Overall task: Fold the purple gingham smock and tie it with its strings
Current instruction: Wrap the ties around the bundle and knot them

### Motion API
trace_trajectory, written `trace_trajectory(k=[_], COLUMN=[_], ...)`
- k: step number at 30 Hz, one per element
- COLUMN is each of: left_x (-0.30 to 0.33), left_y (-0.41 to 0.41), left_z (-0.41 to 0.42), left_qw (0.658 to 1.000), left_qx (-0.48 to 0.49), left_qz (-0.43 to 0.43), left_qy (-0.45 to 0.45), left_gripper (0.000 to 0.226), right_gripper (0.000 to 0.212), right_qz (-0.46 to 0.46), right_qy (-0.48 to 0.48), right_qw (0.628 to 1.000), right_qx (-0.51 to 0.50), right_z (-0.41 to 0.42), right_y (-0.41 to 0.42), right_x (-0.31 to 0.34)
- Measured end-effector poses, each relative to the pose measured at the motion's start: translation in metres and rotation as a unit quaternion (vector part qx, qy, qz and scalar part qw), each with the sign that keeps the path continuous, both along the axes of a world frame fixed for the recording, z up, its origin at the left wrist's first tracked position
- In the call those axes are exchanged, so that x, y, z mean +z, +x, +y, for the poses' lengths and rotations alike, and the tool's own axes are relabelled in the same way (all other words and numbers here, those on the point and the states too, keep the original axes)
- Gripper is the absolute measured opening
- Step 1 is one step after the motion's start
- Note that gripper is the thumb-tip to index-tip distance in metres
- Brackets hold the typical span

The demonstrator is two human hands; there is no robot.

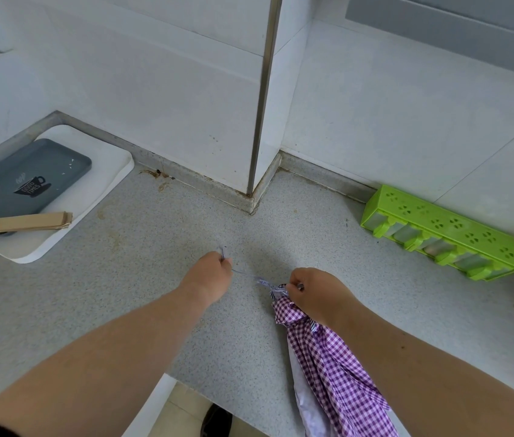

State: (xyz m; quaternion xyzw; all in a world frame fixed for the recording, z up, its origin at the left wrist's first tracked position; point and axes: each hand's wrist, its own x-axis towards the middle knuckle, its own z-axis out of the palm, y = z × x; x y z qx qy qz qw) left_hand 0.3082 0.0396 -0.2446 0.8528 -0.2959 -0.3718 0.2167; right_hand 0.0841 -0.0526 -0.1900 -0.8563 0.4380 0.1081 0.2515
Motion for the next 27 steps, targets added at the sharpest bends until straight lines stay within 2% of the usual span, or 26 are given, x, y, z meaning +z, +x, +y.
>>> trace_trajectory(k=[3, 5, 7, 10, 14, 16, 19, 27], left_x=[0.001, 0.006, 0.009, 0.012, 0.013, 0.014, 0.013, 0.013], left_y=[-0.008, -0.017, -0.024, -0.034, -0.041, -0.042, -0.04, -0.039], left_z=[0.001, 0.006, 0.009, 0.011, 0.005, 0.002, 0.0, -0.001], left_qw=[0.999, 0.999, 0.997, 0.962, 0.922, 0.909, 0.912, 0.913], left_qx=[0.021, 0.034, -0.046, -0.223, -0.324, -0.339, -0.327, -0.329], left_qz=[0.013, -0.003, -0.058, -0.123, -0.157, -0.186, -0.201, -0.203], left_qy=[0.035, 0.013, -0.037, -0.1, -0.14, -0.152, -0.143, -0.129], left_gripper=[0.043, 0.047, 0.044, 0.036, 0.039, 0.032, 0.024, 0.023], right_gripper=[0.019, 0.017, 0.015, 0.013, 0.014, 0.015, 0.016, 0.018], right_qz=[-0.008, -0.009, -0.011, -0.018, -0.023, -0.026, -0.026, -0.022], right_qy=[0.003, 0.009, 0.015, 0.021, 0.027, 0.03, 0.034, 0.042], right_qw=[1.0, 1.0, 1.0, 1.0, 0.999, 0.999, 0.999, 0.999], right_qx=[-0.002, -0.004, -0.006, -0.008, -0.012, -0.014, -0.012, -0.014], right_z=[0.001, 0.002, 0.002, 0.002, 0.002, 0.002, 0.003, 0.004], right_y=[-0.003, -0.004, -0.004, -0.004, -0.005, -0.006, -0.007, -0.007], right_x=[-0.001, -0.003, -0.004, -0.003, -0.001, 0.0, 0.001, 0.001])
